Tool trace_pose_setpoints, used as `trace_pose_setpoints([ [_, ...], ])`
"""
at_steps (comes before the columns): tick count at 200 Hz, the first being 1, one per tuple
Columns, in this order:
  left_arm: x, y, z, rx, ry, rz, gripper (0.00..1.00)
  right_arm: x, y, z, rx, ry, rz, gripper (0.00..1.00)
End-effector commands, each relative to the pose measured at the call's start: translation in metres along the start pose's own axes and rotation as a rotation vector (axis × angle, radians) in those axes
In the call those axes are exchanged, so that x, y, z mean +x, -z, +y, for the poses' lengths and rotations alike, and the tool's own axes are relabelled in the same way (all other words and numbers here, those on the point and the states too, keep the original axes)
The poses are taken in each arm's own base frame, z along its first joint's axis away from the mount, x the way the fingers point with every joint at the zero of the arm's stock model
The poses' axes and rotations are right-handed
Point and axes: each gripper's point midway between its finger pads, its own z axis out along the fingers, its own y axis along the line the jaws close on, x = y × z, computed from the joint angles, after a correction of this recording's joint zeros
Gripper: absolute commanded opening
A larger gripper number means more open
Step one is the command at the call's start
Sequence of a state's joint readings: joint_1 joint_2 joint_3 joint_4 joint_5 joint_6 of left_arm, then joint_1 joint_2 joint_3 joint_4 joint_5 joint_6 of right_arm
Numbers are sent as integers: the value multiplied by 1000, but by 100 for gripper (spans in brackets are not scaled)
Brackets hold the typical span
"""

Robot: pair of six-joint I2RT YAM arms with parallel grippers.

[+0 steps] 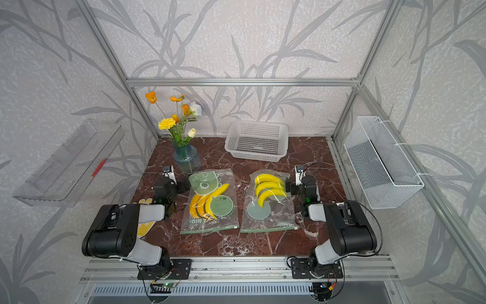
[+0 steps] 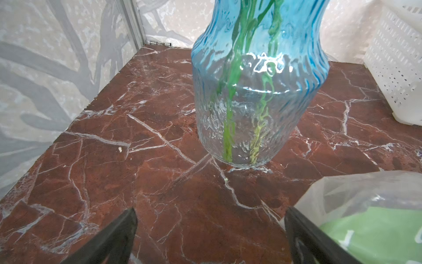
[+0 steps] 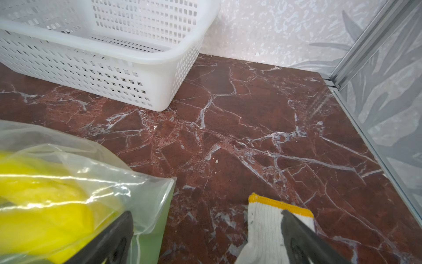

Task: Open the zip-top bag and take out the banana
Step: Pick up the zipper food storage bag at the center of the board.

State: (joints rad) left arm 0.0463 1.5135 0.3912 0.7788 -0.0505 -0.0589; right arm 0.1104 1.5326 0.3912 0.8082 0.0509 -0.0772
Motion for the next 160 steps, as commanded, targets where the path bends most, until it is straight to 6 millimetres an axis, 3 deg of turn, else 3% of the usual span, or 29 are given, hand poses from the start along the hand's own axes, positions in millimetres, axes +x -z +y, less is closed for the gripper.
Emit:
trace_pose_setpoints([
  [1,-11,-3,0,-2,-5,-28,100,-13,-3,2,-5,4,-37,99],
  [160,-11,-3,0,-1,-4,-28,100,-12,-3,1,-11,-3,-36,99],
])
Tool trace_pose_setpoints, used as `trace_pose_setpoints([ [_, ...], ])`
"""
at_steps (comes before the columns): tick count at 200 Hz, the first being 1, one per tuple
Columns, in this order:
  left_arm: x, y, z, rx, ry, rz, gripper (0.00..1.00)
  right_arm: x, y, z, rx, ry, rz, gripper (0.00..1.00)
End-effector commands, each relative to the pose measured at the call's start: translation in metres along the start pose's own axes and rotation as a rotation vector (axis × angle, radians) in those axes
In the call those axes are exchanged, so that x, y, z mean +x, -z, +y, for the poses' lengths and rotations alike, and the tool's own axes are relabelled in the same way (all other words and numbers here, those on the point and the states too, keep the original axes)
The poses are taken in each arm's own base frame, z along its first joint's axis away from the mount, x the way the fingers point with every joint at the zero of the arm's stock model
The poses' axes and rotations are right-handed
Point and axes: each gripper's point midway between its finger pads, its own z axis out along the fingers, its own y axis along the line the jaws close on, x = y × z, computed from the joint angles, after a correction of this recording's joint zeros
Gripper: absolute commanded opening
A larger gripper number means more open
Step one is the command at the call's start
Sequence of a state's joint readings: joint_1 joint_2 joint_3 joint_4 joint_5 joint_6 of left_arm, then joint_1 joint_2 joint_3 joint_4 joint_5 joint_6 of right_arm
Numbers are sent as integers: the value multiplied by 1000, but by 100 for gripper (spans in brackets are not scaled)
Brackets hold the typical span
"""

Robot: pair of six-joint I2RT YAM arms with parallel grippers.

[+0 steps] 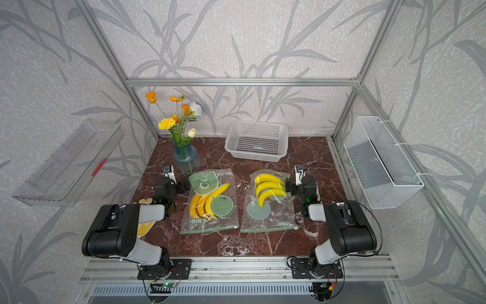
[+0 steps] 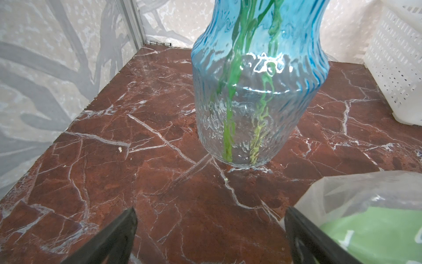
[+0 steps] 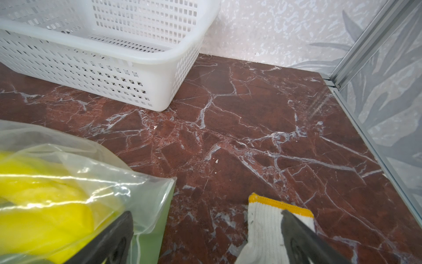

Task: Open the zip-top bag and take out the banana
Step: Pick up the zipper food storage bag at the center of the board.

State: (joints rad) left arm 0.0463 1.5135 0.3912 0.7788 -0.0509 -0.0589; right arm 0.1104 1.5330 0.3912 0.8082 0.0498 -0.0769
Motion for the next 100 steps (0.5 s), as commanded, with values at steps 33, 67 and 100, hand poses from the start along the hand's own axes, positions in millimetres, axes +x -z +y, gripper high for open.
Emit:
trace_pose_setpoints([
  [33,-24,0,13,-84,17,-12,100,-33,5,-1,-8,-2,-75,98],
  [67,-107,32,-19,48,39,36,100,-48,36,7,-74,-108,123,93],
  [100,-122,84,-95,269,-224,34,98,-52,66,31,-223,-230,151,88],
])
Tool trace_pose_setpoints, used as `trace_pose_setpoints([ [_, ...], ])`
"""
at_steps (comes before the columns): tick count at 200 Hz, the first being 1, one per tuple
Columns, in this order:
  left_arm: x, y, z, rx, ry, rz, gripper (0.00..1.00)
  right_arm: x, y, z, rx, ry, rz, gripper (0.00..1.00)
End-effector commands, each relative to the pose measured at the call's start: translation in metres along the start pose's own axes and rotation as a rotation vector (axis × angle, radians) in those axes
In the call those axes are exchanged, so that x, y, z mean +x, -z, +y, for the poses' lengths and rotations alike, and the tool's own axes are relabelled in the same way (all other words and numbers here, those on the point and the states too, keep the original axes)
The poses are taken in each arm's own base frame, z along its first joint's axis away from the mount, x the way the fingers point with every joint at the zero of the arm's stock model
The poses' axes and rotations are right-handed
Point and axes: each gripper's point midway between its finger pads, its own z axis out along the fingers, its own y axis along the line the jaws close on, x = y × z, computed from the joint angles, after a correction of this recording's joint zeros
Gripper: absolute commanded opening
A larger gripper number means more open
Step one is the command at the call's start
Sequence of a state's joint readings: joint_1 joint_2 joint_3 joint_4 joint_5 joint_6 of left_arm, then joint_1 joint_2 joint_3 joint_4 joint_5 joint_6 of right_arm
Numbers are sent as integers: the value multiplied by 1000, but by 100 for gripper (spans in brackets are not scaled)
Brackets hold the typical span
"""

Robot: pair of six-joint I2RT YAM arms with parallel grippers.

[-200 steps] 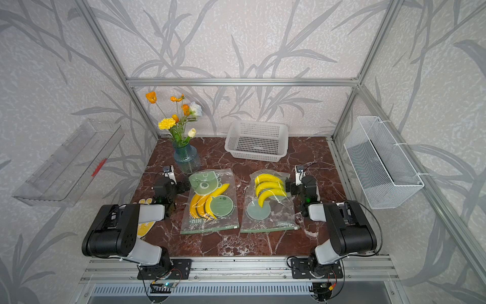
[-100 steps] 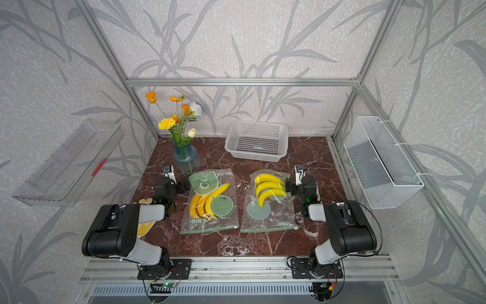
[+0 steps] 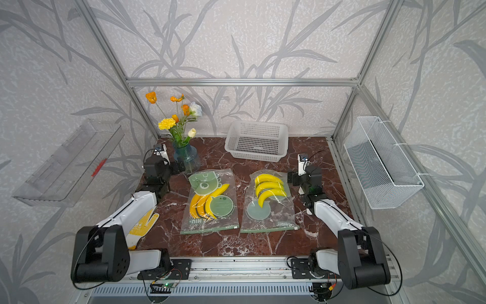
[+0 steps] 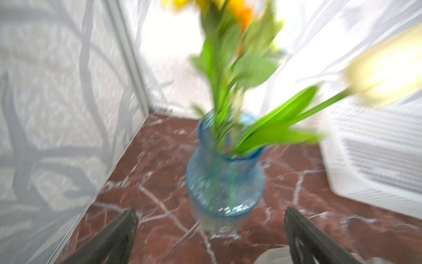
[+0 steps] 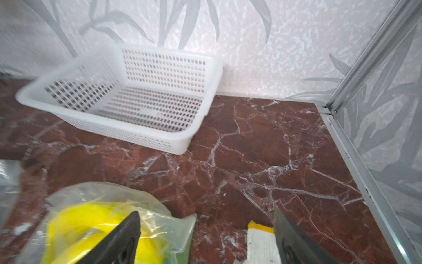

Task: Open the zip-top bag and take out the banana
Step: Pick up the zipper food storage bag at the center of the board.

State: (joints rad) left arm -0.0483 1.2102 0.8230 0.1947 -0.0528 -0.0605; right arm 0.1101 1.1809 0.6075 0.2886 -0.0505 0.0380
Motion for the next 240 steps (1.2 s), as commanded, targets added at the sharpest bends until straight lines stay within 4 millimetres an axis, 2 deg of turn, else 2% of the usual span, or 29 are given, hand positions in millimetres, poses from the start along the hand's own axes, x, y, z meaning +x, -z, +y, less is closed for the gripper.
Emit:
trace_pose_setpoints([
  [1,42,33,-59,199,-200,191,99,45,20,21,-112,-131,200,88],
  [21,56,69,-116,384,-359,199,98,53,34,26,-130,-190,224,88],
  [37,70,97,-154,488,-459,202,98,62,43,24,-114,-218,248,88],
  [73,119,160,-250,752,-744,195,93,77,53,10,-99,-382,270,88],
  [91,145,179,-286,829,-897,206,90,83,54,4,-86,-444,294,88],
  [105,161,188,-308,886,-926,232,88,86,54,2,-87,-471,323,88],
  [121,178,204,-333,969,-931,237,84,89,52,-4,-70,-502,345,87],
  [142,194,225,-363,1041,-953,204,73,94,49,-13,-62,-569,354,86],
  [177,219,247,-406,1136,-969,223,69,96,50,-25,-58,-630,351,84],
  [203,237,255,-426,1195,-1004,231,68,93,55,-31,-40,-606,331,85],
  [240,261,254,-442,1225,-1033,267,64,94,57,-39,-36,-646,318,86],
])
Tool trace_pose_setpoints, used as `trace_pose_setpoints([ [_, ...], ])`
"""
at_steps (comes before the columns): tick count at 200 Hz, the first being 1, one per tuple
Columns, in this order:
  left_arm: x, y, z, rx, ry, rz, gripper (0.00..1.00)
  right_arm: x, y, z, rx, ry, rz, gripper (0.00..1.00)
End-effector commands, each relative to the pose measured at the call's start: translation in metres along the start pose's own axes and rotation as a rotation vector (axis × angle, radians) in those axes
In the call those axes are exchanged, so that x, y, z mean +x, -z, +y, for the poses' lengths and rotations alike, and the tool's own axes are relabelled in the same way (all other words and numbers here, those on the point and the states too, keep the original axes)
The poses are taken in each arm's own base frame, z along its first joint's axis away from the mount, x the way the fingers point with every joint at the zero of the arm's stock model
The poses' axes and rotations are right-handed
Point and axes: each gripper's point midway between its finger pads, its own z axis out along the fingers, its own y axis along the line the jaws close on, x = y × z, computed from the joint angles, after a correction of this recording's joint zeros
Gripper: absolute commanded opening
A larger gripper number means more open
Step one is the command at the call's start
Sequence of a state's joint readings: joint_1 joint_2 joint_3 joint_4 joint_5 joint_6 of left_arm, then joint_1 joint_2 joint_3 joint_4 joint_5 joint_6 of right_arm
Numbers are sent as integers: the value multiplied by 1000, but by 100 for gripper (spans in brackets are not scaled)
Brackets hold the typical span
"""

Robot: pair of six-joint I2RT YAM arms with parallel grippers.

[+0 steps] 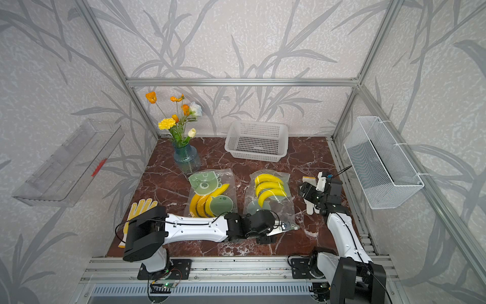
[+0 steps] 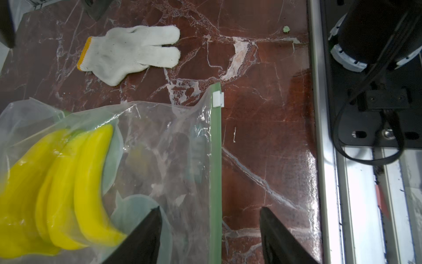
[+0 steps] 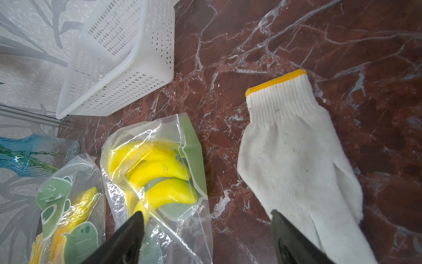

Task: Open the zip-top bag and take out the banana
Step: Pick up the zipper food storage bag at the center of the board.

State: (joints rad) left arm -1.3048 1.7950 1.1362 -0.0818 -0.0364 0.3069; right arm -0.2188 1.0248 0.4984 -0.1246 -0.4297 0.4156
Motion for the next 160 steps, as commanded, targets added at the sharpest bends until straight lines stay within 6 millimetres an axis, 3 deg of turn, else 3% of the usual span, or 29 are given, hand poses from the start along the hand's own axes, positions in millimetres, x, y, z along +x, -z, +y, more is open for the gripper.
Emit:
trace_pose_setpoints([
  [1,-10,-11,-8,44,-17,-17,64,-2,4,0,-20,-16,-3,86],
  [57,-11,-31,-19,66,-50,-15,59,-6,2,-4,-54,-44,-5,86],
  [100,-16,-42,-15,34,-39,-22,52,1,0,0,-85,-32,37,86],
  [160,1,-52,0,-79,-76,34,36,4,0,1,-93,-31,55,86],
])
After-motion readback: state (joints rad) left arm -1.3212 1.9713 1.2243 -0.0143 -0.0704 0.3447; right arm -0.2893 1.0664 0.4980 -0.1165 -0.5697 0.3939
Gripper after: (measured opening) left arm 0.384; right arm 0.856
